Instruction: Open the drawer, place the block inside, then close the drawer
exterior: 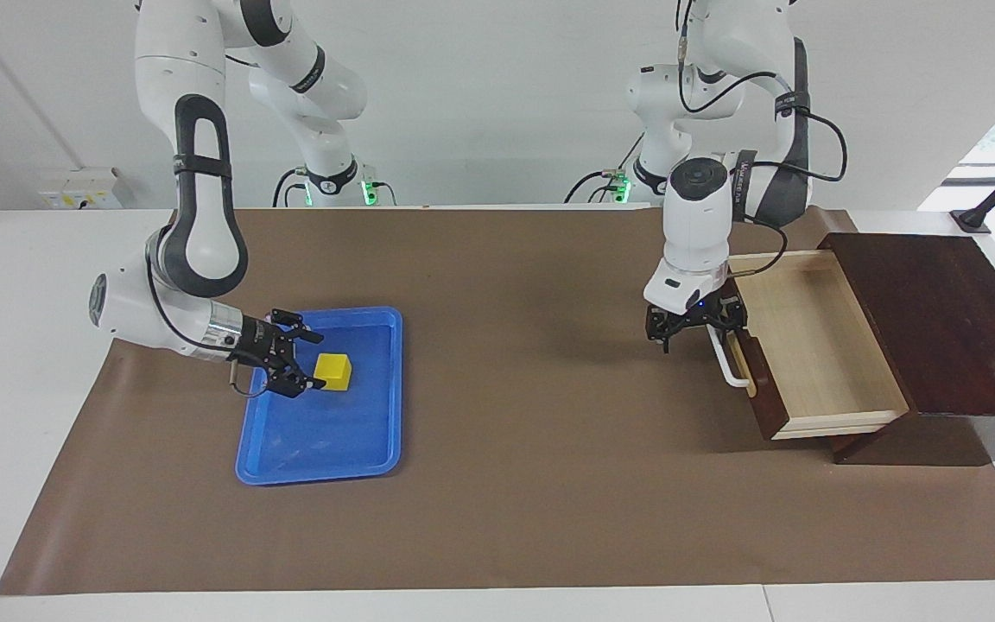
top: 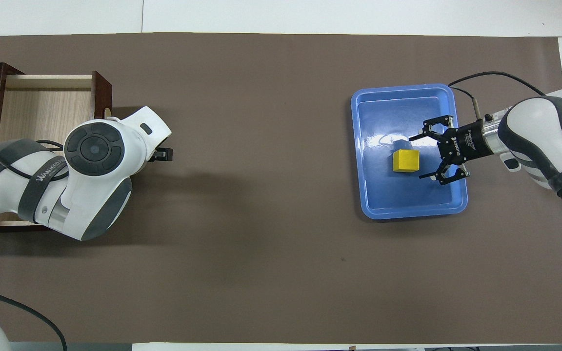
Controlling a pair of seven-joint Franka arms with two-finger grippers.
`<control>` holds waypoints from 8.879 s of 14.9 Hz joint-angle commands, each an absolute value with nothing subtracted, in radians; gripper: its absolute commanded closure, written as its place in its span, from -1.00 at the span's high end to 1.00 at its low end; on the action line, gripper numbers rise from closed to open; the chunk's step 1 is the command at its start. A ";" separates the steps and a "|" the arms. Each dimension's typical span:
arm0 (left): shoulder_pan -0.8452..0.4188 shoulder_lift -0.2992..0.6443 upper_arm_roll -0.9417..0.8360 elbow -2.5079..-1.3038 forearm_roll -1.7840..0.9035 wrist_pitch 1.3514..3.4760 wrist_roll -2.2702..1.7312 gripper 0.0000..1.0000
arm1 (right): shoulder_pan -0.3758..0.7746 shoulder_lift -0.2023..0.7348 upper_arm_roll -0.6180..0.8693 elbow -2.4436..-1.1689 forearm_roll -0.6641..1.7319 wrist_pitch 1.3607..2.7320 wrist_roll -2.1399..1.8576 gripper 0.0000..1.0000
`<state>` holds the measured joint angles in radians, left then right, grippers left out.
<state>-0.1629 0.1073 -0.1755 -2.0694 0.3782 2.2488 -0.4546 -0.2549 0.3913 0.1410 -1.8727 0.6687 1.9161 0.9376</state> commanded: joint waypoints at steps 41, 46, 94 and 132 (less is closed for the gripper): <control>-0.380 0.143 -0.175 -1.833 -0.026 2.117 -2.100 1.00 | 0.130 0.396 0.160 -1.477 0.689 1.931 1.567 -1.00; -0.387 0.166 -0.175 -1.818 -0.116 2.221 -2.103 1.00 | 0.224 0.399 0.160 -1.480 0.689 2.043 1.666 -1.00; -0.266 0.151 -0.133 -1.641 -0.198 1.976 -1.929 -1.00 | 0.227 0.397 0.155 -1.477 0.724 2.065 1.723 1.00; -0.082 0.054 -0.137 -1.956 0.187 2.023 -1.664 1.00 | -0.046 -0.046 -0.026 -1.735 -0.029 1.627 -0.209 1.00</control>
